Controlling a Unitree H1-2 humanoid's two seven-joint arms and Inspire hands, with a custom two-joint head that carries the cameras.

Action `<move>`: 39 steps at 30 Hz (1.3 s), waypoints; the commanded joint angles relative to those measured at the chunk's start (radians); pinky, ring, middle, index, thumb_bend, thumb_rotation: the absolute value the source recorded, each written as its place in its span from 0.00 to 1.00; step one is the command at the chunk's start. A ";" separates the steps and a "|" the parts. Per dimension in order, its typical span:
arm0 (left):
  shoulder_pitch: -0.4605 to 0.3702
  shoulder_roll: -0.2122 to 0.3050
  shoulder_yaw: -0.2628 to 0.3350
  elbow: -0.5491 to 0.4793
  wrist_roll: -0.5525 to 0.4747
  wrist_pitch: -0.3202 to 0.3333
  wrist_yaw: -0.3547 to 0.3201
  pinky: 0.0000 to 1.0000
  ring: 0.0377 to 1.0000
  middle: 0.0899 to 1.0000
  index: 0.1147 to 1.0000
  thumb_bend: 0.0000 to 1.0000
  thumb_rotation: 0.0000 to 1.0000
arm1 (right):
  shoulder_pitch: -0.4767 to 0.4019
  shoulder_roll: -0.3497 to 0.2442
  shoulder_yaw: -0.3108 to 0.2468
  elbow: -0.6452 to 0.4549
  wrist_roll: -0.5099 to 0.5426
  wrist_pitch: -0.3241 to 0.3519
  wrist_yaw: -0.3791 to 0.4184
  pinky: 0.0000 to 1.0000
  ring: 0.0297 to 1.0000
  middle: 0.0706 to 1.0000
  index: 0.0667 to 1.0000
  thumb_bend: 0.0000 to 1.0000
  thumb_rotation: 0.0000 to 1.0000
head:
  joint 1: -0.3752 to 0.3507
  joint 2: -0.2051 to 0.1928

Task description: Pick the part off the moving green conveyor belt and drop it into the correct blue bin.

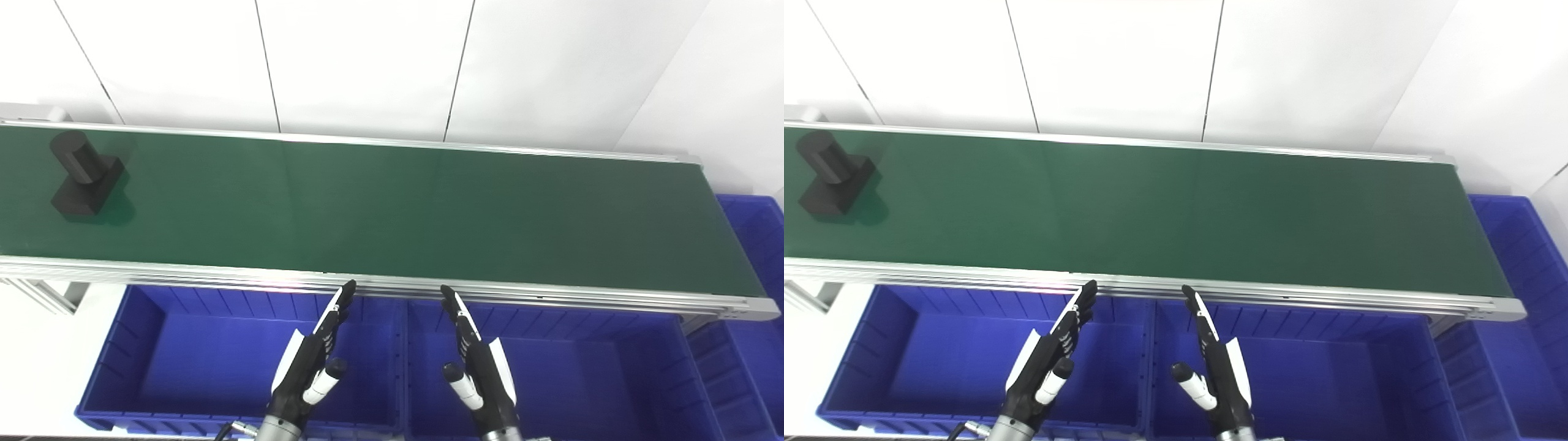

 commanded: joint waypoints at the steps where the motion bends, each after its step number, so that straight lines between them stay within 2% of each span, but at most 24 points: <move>1: 0.000 -0.012 0.010 -0.031 0.003 -0.030 -0.021 1.00 1.00 1.00 0.97 0.95 0.98 | -0.009 0.003 0.004 -0.024 -0.007 -0.032 -0.010 1.00 0.98 0.99 0.97 0.90 0.95 | 0.000 -0.001; 13: -0.002 -0.022 0.035 -0.028 0.049 -0.030 -0.027 1.00 1.00 1.00 0.97 0.93 1.00 | -0.013 0.003 0.004 -0.018 -0.003 -0.032 -0.012 0.99 0.97 0.98 0.97 0.90 0.95 | -0.001 -0.003; 21: -0.008 -0.024 0.033 -0.021 0.054 -0.030 -0.022 1.00 1.00 1.00 0.97 0.85 1.00 | -0.012 0.004 0.004 -0.020 0.007 -0.032 -0.004 0.99 0.97 0.98 0.96 0.90 0.95 | -0.002 -0.003; 24: -0.008 -0.027 0.036 -0.021 0.050 -0.030 -0.023 1.00 1.00 1.00 0.96 0.75 1.00 | -0.011 0.004 0.003 -0.020 0.003 -0.032 -0.005 0.98 0.96 0.98 0.97 0.90 0.96 | -0.002 -0.003; 30: -0.011 -0.029 0.039 -0.017 0.046 -0.030 -0.026 1.00 1.00 1.00 0.96 0.70 1.00 | -0.011 0.005 0.003 -0.021 0.007 -0.032 -0.005 0.99 0.97 0.98 0.96 0.90 0.96 | -0.002 -0.003; 33: -0.011 -0.030 0.039 -0.014 0.053 -0.030 -0.020 1.00 1.00 1.00 0.95 0.70 1.00 | -0.013 0.005 0.004 -0.015 0.007 -0.032 -0.006 0.99 0.97 0.98 0.96 0.90 0.96 | 0.002 -0.015; 36: -0.014 -0.031 0.036 0.003 0.045 -0.030 -0.020 1.00 1.00 1.00 0.96 0.71 1.00 | -0.015 0.004 0.003 0.000 0.014 -0.032 -0.004 0.99 0.98 0.98 0.96 0.91 0.95 | 0.021 -0.050; 37: -0.015 -0.031 0.035 0.007 0.045 -0.030 -0.018 1.00 1.00 1.00 0.96 0.71 1.00 | -0.016 0.004 0.004 0.004 0.015 -0.032 -0.004 0.99 0.98 0.98 0.96 0.91 0.95 | 0.021 -0.050; 38: -0.016 -0.034 0.036 0.015 0.033 -0.030 -0.027 1.00 1.00 1.00 0.96 0.71 1.00 | -0.016 0.002 0.005 0.010 0.015 -0.032 -0.007 0.99 0.98 0.98 0.96 0.91 0.94 | 0.042 -0.078; 39: -0.017 -0.036 0.037 0.021 0.024 -0.030 -0.034 1.00 1.00 1.00 0.96 0.71 0.99 | -0.017 0.001 0.005 0.015 0.015 -0.032 -0.010 0.99 0.98 0.98 0.96 0.92 0.94 | 0.042 -0.078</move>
